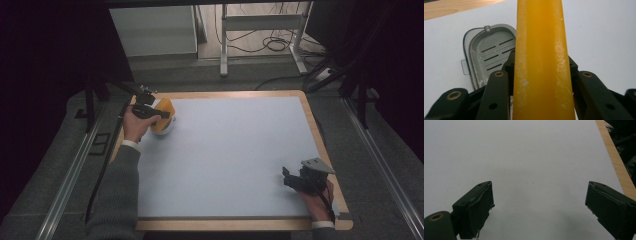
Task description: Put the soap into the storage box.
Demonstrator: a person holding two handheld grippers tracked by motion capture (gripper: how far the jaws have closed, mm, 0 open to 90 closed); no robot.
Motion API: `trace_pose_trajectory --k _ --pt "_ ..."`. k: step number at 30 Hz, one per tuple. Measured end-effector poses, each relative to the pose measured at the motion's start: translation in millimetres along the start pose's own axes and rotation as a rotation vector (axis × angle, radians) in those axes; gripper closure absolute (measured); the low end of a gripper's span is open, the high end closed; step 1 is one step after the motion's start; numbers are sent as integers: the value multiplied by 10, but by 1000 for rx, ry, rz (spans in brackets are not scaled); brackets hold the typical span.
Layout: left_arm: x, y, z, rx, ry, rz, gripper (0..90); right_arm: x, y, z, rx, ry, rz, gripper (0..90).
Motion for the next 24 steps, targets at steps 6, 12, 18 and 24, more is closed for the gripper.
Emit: trace_pose_trajectory --k 6,12,18,24 --pt "74 -68 24 -16 -4 8 609 -1 1 1 -1 3 -1 81" --pt "138 -126 86 -46 -10 0 609 -2 1 0 1 3 -1 81" --pt "214 -147 181 -69 -39 -2 610 -2 1 0 2 4 -1 81" --pt "257 -176 233 -104 -52 -15 609 -3 1 0 2 5 -2 81"
Point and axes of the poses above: each handheld gripper's, and its own axes: x roughly forward along the jaws, y roughly out of its underside, z roughly to its left, the point moved 1 cm from there along x, roughly forward along the jaws, and after that the axes turned 13 degrees about -x, right-handed, at the moved point
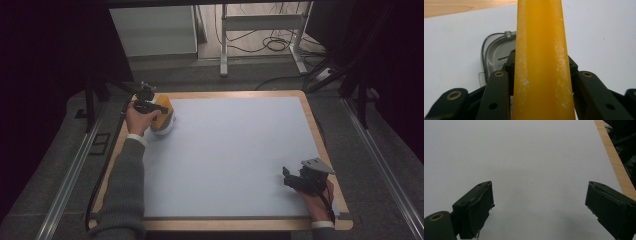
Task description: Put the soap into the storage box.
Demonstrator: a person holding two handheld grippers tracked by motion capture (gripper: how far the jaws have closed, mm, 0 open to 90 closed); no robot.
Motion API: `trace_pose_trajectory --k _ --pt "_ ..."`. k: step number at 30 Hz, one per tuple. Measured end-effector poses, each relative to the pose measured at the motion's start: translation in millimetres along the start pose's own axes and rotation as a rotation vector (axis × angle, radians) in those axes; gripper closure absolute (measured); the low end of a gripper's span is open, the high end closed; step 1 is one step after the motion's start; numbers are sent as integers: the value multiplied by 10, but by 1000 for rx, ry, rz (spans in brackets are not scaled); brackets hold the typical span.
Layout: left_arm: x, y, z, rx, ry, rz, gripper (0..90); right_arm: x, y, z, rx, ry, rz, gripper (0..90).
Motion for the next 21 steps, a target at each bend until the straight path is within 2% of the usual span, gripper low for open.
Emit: trace_pose_trajectory --k 6,9,16,18,19,21 --pt "58 3 27 -17 -23 -7 609 -1 0 1 -3 1 -1 81" --pt "103 6 42 -15 -30 5 609 -1 0 1 -2 1 -1 81" --pt "204 30 90 -38 -34 15 609 -1 0 0 -2 1 -1 81" --pt "217 41 115 -44 -23 4 600 0 0 1 -2 0 0 81" --pt "199 42 110 -42 -24 -23 587 1 0 2 -3 1 0 81" --pt "142 32 86 -30 -33 -50 497 0 -1 2 -3 1 0 81"
Point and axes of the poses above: each handheld gripper's, and its own axes: x roughly forward along the jaws, y roughly out of its underside, z roughly to its left, the point moved 1 cm from there along x, roughly forward along the jaws, and after that the axes turned 13 degrees about -x, right-handed, at the moved point
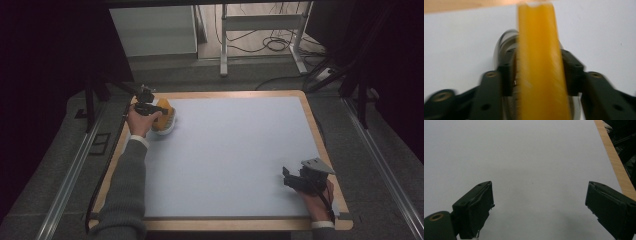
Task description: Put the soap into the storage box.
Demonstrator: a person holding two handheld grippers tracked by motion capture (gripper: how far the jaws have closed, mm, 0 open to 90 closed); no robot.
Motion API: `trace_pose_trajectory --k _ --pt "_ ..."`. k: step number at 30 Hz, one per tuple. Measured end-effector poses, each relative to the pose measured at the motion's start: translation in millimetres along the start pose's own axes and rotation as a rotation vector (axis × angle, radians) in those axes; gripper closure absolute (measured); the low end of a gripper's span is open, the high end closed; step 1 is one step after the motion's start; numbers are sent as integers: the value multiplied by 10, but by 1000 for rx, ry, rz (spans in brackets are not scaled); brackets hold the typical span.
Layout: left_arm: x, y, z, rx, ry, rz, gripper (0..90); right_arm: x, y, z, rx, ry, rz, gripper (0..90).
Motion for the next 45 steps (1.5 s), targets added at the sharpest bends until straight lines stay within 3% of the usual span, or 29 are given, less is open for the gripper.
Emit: trace_pose_trajectory --k 4,6,10,14,16,18,22,26,29,32,37,45 --pt "-122 -25 -14 5 8 -21 352 0 -1 4 -5 2 1 81" --pt "-180 -22 -29 19 -12 -24 295 1 -2 7 -7 4 1 81" --pt "-319 8 -42 48 -34 -53 245 2 -2 9 -11 5 3 81" --pt "-476 65 -81 74 -15 -76 220 1 -2 9 -10 5 3 81" --pt "-538 104 -103 84 14 -91 217 1 -3 9 -10 5 3 81" --pt "-598 170 -130 105 22 -98 217 1 -2 8 -8 4 3 81" --pt "-677 313 -162 131 97 -75 215 -1 -1 7 -7 4 0 81" --pt "-708 491 -198 160 147 -48 213 -1 -1 8 -9 4 0 81" --pt "-710 630 -240 186 147 -40 210 0 -2 8 -8 4 1 81" --pt "-711 790 -265 205 174 -30 213 -1 -1 7 -7 4 0 81" --pt "-724 1013 -284 244 174 -29 214 0 0 5 -5 1 1 81" --pt "-702 1393 -302 263 169 -21 228 -3 1 3 -3 -1 -3 81"
Point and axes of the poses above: each handheld gripper's, and its own axes: x roughly forward along the jaws, y roughly out of its underside, z roughly to its left, the point moved 1 cm from there along x, roughly forward along the jaws, and after that the axes turned 13 degrees about -x, right-handed, at the moved point
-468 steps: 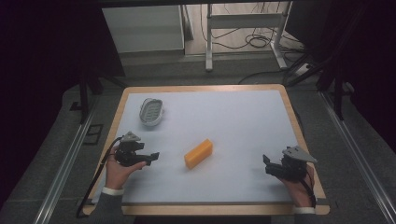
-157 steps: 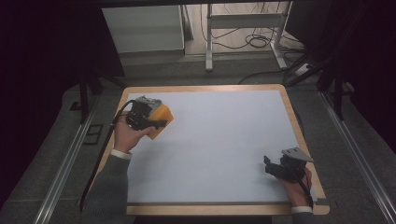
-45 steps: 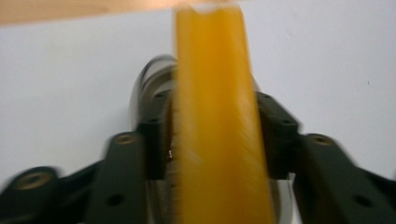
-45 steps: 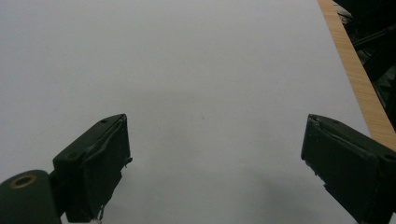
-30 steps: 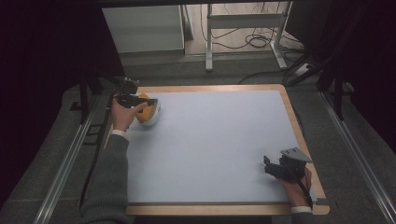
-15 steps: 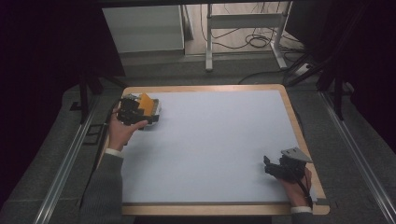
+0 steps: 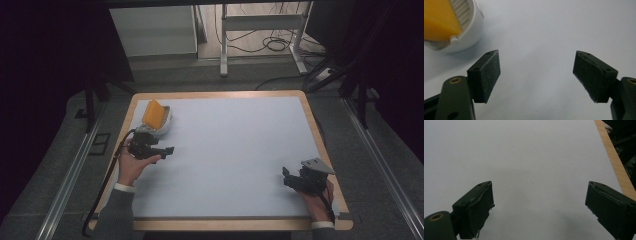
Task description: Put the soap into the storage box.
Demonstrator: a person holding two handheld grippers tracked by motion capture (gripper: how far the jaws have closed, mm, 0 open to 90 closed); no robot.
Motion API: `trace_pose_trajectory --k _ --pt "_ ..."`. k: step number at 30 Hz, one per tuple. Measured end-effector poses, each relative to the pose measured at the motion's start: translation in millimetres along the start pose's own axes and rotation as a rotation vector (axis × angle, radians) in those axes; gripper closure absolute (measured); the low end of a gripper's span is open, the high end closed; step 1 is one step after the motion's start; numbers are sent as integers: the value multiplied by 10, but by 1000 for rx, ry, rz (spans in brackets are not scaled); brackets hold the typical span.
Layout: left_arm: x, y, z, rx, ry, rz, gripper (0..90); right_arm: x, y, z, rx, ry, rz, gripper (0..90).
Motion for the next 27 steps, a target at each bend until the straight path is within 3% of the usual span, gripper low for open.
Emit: trace_pose_trajectory --k 2,9,12,15,27 --pt "9 91 -33 6 -7 -20 240 -8 1 3 -5 -4 -8 81" --pt "118 346 -58 -12 10 22 229 -14 3 4 -7 -7 -17 81" --pt "124 371 -42 -3 -9 30 223 -16 3 6 -9 -7 -20 81" --pt "105 387 -42 -24 -2 13 222 -16 3 7 -10 -7 -20 81" --pt "64 386 -18 -15 1 13 209 -38 8 2 -9 -17 -44 81"
Point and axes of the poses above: each handheld gripper's, and its own axes: x roughly forward along the jaws, y roughly out of its underside, z roughly to its left, the point moved 1 cm from there along x, roughly forward along the jaws, and after that the axes turned 13 degrees about -x, right-handed, at the moved point
